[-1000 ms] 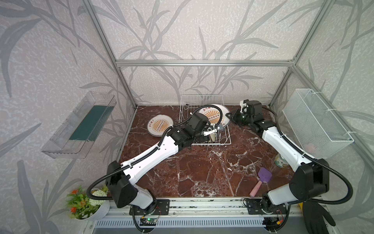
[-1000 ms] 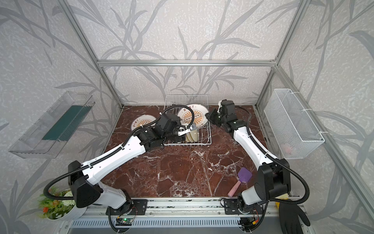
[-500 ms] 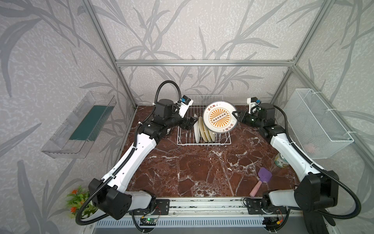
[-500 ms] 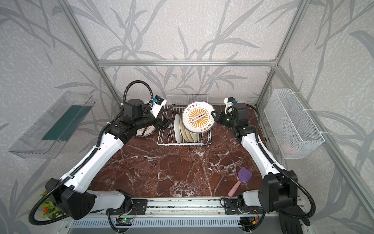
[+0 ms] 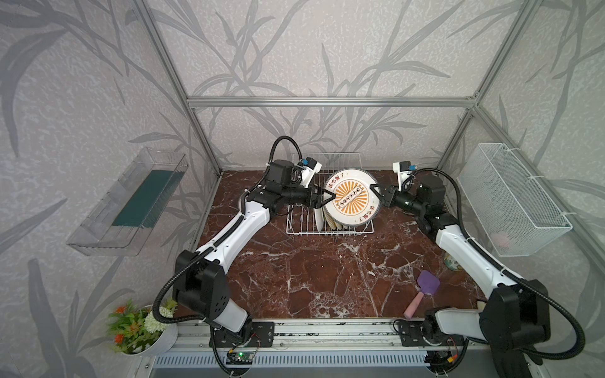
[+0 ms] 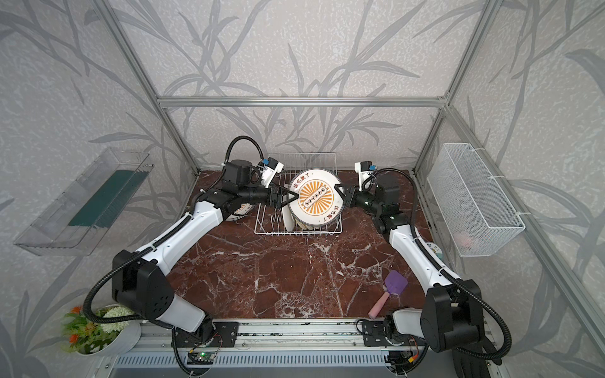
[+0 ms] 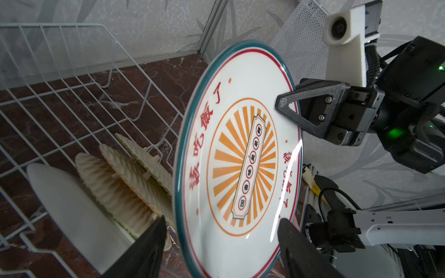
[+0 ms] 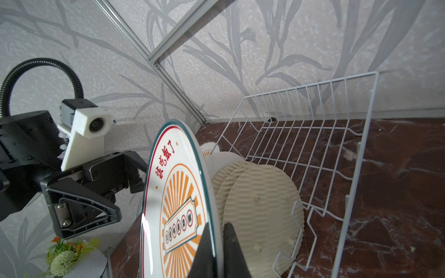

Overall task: Unload the plates from the dish rack
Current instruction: Place the plate among the plates.

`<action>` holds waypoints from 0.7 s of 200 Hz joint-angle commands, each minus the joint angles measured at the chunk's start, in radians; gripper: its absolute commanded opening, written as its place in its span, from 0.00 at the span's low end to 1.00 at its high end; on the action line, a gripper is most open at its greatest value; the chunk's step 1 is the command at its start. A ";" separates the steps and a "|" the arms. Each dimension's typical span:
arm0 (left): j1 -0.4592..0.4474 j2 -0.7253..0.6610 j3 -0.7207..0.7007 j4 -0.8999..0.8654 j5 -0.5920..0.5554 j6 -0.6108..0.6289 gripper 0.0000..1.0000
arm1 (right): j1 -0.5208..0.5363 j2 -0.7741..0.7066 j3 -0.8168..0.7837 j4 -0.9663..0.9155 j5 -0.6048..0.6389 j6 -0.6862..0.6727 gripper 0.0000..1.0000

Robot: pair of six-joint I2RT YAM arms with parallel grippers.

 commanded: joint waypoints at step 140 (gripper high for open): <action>0.004 0.013 0.034 0.015 0.071 -0.029 0.00 | 0.047 -0.004 -0.001 0.170 -0.023 -0.054 0.23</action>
